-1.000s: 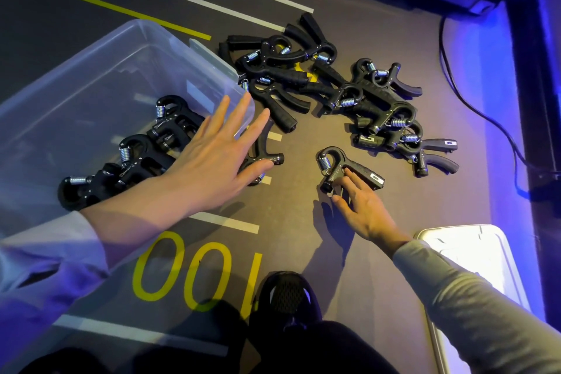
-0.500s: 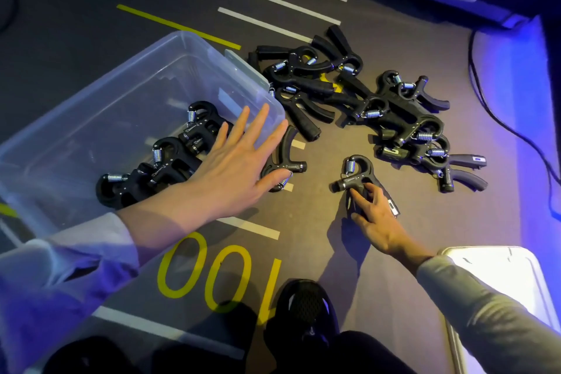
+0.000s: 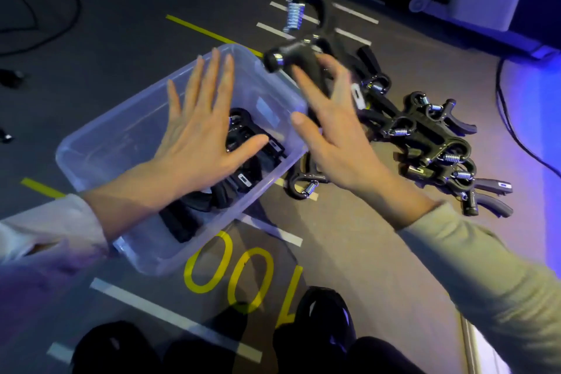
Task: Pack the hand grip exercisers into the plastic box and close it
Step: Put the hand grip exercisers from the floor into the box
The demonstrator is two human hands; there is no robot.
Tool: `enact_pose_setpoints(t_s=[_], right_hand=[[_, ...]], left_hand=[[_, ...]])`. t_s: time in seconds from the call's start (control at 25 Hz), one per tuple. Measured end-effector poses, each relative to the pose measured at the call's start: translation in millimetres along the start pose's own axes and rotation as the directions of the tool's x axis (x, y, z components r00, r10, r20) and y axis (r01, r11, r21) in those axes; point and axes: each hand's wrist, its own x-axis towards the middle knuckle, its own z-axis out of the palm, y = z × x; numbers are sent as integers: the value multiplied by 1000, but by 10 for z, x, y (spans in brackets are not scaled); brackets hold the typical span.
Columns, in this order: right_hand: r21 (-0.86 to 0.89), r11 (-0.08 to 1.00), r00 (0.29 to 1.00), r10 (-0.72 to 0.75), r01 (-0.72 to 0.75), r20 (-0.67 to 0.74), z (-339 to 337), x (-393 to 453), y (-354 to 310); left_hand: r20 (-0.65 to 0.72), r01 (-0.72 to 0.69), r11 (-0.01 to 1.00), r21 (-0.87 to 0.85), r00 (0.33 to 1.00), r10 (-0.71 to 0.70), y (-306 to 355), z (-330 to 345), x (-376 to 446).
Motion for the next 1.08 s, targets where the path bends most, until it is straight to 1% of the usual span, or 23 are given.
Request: enact_pose_setpoints(t_s=[0.04, 0.08, 0.12, 0.24, 0.36, 0.44, 0.52, 0.64, 0.72, 0.76, 0.8, 0.84, 0.88, 0.92, 1.0, 1.08], right_hand=[[17, 999, 998, -48, 48, 39, 134, 116, -102], [41, 997, 994, -68, 65, 84, 277, 209, -188], [71, 996, 989, -55, 46, 135, 424, 270, -236], [143, 979, 946, 94, -144, 310, 785, 351, -213], [80, 958, 873, 214, -275, 437, 958, 411, -106], [-6, 926, 788, 324, -377, 524, 1013, 467, -98], [-99, 868, 680, 448, -487, 580, 1036, 512, -130], [-141, 760, 539, 567, -635, 623, 995, 538, -191], [-176, 709, 456, 602, -682, 656, 1001, 541, -130], [-183, 700, 426, 598, -691, 679, 1004, 519, -87], [-202, 698, 395, 592, -687, 703, 1030, 507, -67], [-249, 722, 373, 584, -646, 721, 1079, 502, -60], [-319, 756, 365, 582, -571, 726, 1132, 502, -56], [-379, 788, 391, 583, -485, 713, 1169, 522, -45], [-427, 833, 496, 553, -353, 669, 1208, 535, -28], [-434, 870, 609, 480, -235, 632, 1158, 476, -81]], left_hand=[[-5, 23, 1000, 19, 1000, -23, -88, -40, -14], [-1, 44, 998, 40, 999, -44, -185, -72, -36], [13, 62, 996, 61, 998, -63, -274, -87, -64], [77, 126, 985, 117, 988, -135, -511, -81, -174], [114, 158, 969, 191, 977, -182, -697, -45, -266], [120, 148, 965, 218, 977, -177, -775, -20, -303], [128, 141, 968, 209, 977, -170, -826, -14, -319], [133, 135, 975, 177, 978, -159, -848, -11, -325], [136, 124, 978, 168, 980, -148, -849, -6, -332], [140, 116, 980, 161, 980, -139, -842, 2, -337], [144, 108, 982, 152, 981, -130, -834, 11, -340], [148, 99, 984, 145, 982, -120, -824, 17, -343], [152, 92, 986, 142, 982, -113, -812, 20, -346], [156, 88, 986, 145, 981, -111, -802, 28, -350], [166, 84, 985, 153, 980, -110, -786, 31, -355], [180, 78, 985, 152, 978, -105, -751, 32, -350]])
